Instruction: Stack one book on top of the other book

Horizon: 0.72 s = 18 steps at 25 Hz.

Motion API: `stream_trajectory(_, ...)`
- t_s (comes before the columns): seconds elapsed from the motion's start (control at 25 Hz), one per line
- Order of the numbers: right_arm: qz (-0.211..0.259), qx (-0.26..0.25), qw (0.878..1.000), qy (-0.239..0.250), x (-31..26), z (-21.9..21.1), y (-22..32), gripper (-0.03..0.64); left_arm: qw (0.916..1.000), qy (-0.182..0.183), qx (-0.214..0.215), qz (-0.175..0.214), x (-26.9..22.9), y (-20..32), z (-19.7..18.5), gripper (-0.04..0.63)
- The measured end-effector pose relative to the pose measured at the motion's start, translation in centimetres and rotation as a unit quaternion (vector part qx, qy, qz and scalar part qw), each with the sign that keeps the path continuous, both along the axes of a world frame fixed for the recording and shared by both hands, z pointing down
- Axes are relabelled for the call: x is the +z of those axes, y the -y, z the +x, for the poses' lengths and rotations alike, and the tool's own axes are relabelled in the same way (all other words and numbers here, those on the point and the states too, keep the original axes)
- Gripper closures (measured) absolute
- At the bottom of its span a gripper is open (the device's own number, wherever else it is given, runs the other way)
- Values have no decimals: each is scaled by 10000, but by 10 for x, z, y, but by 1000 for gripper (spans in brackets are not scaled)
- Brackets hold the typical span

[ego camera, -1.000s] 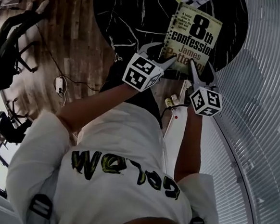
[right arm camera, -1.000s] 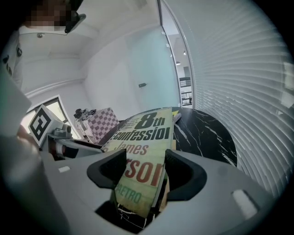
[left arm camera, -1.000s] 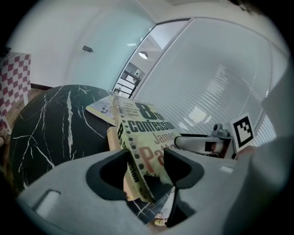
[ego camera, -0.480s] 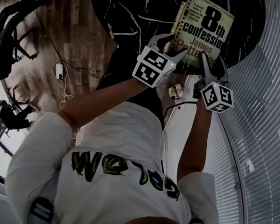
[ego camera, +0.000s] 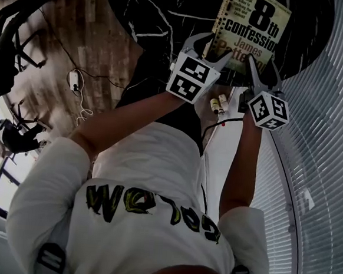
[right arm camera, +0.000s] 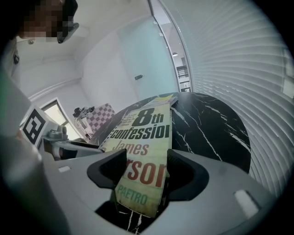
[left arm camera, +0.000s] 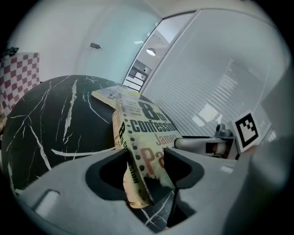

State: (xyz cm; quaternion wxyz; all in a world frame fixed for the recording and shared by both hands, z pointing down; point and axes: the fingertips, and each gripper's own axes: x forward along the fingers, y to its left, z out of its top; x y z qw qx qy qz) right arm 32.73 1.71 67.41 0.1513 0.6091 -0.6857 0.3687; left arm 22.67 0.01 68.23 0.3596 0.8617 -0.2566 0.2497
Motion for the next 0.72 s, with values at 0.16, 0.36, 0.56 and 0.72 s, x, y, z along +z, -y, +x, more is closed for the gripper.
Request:
stream_trajectory(0.16, -44, 7, 10000, -34, 3, -1, 0, 348, 9999, -106, -7, 34, 2, 0, -1, 344)
stream_trajectory(0.36, -92, 64, 9995, -283, 0, 1, -1, 342, 9998, -183, 103, -31, 4, 1, -2, 342)
stream_trajectory(0.56, 34, 225, 9965, -810, -23, 10, -9, 327, 9995, -262, 16, 161, -15, 13, -19, 342)
stream_trajectory(0.72, 382, 270, 9944, -946, -54, 4, -11, 324, 9958, -803, -106, 430, -51, 21, -29, 342)
